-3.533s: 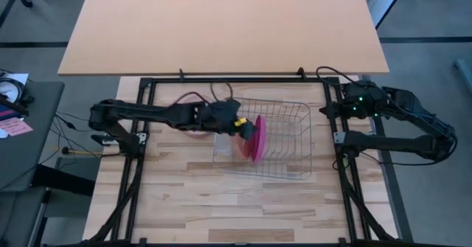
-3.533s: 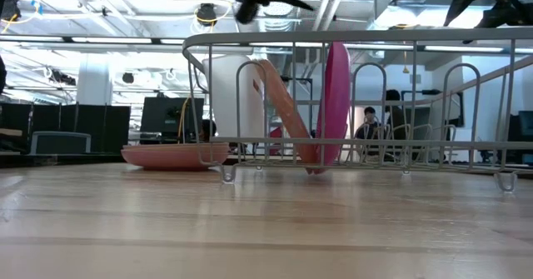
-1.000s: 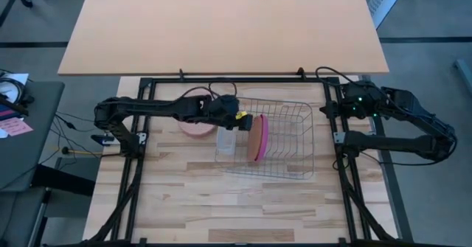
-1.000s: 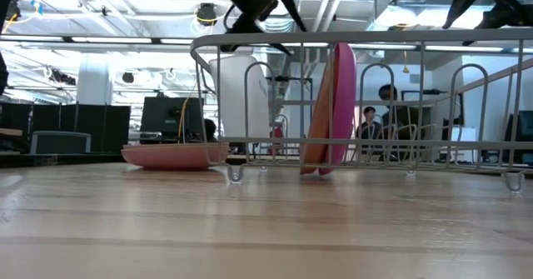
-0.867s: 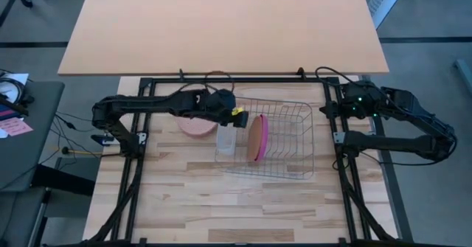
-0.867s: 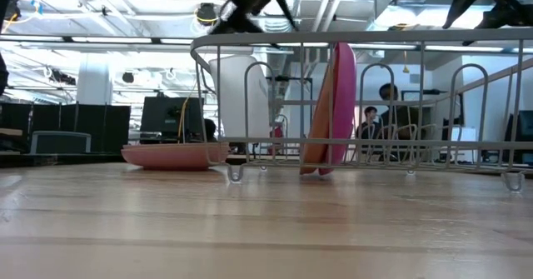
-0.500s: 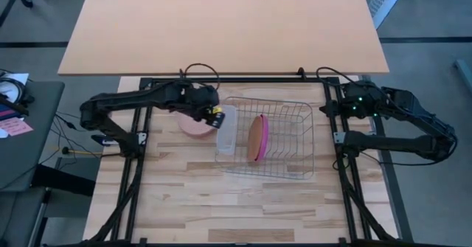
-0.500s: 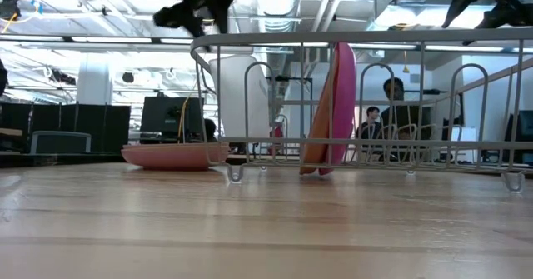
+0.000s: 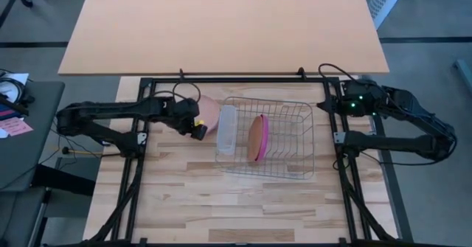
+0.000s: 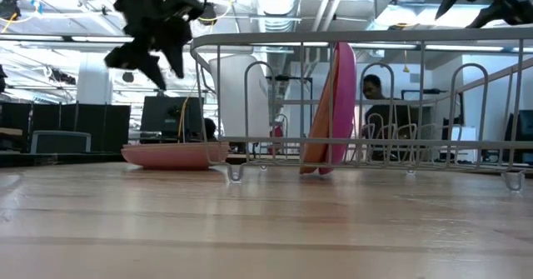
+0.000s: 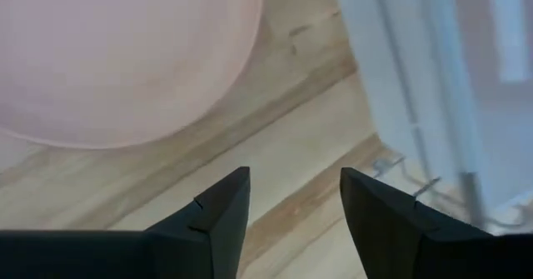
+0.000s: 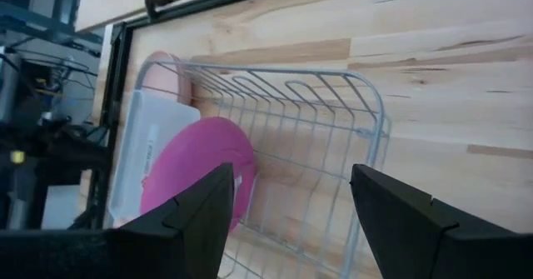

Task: Sort dishes
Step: Adjust the plates in the dish rack

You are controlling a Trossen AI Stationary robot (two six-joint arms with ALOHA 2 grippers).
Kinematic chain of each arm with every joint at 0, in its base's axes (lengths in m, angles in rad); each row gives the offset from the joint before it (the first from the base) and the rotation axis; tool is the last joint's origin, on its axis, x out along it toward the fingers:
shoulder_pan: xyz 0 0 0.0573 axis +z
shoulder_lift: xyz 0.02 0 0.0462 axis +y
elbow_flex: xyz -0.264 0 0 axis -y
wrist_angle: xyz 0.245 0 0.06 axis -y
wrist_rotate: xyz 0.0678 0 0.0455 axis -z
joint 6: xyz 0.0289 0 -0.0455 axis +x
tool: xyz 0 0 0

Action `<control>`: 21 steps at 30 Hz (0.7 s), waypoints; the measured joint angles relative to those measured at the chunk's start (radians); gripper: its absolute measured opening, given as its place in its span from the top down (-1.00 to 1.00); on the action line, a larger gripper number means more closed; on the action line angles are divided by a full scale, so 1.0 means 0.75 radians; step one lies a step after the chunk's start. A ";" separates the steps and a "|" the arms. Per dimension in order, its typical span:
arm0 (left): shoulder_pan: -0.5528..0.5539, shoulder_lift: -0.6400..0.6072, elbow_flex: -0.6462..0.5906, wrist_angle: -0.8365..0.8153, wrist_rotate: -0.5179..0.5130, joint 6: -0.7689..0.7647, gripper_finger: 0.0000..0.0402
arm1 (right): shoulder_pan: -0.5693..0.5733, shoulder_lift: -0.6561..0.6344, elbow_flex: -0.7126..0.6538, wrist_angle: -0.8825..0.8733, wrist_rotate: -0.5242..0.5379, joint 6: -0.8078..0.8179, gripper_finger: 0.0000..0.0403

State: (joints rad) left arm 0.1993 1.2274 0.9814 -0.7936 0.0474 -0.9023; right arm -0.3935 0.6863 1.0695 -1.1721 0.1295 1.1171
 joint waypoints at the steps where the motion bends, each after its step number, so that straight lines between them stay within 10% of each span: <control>1: -0.006 -0.006 -0.018 0.001 0.000 0.002 0.07 | 0.000 0.006 0.000 0.006 0.000 0.003 -0.24; 21: -0.016 0.284 -0.038 -0.024 -0.169 0.990 0.03 | 0.155 0.156 0.000 0.100 -0.002 0.025 -0.24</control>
State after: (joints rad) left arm 0.1875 1.4407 0.9531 -0.8116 -0.0792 -0.1596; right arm -0.2769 0.8030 1.0695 -1.0969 0.1278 1.1360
